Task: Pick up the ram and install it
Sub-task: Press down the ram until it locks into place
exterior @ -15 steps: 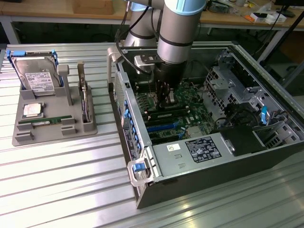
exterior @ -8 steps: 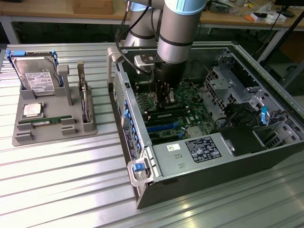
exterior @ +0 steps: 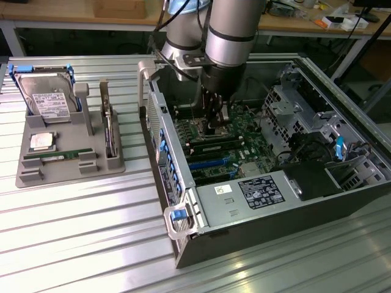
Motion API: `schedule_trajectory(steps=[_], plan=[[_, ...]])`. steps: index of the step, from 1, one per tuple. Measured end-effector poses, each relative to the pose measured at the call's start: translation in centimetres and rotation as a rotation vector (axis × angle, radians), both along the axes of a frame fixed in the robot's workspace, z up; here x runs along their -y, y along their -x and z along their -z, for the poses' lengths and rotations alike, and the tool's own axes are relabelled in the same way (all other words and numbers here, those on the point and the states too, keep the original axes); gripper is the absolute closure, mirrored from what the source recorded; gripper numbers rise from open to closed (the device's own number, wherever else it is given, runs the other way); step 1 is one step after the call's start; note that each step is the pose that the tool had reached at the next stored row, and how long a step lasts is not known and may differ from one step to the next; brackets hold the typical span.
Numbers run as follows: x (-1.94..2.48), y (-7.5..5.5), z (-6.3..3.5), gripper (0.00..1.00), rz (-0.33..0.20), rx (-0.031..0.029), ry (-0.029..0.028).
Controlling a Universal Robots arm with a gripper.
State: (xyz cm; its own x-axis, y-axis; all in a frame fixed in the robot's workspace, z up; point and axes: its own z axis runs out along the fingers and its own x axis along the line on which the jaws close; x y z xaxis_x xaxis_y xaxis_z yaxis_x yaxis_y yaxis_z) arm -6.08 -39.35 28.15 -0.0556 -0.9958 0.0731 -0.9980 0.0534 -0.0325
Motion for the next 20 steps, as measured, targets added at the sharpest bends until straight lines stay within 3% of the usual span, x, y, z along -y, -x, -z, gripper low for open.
schedule_trajectory(steps=[1,12,16,20], plan=[[0.00,0.0,-1.21,0.89,0.000,-0.0001,0.0000],[0.00,0.0,-1.52,0.89,0.000,0.0000,-0.0001],[0.00,0.0,-3.92,0.89,0.000,0.0000,0.0001],[0.00,0.0,-4.19,0.89,0.010,0.0001,-0.0003]])
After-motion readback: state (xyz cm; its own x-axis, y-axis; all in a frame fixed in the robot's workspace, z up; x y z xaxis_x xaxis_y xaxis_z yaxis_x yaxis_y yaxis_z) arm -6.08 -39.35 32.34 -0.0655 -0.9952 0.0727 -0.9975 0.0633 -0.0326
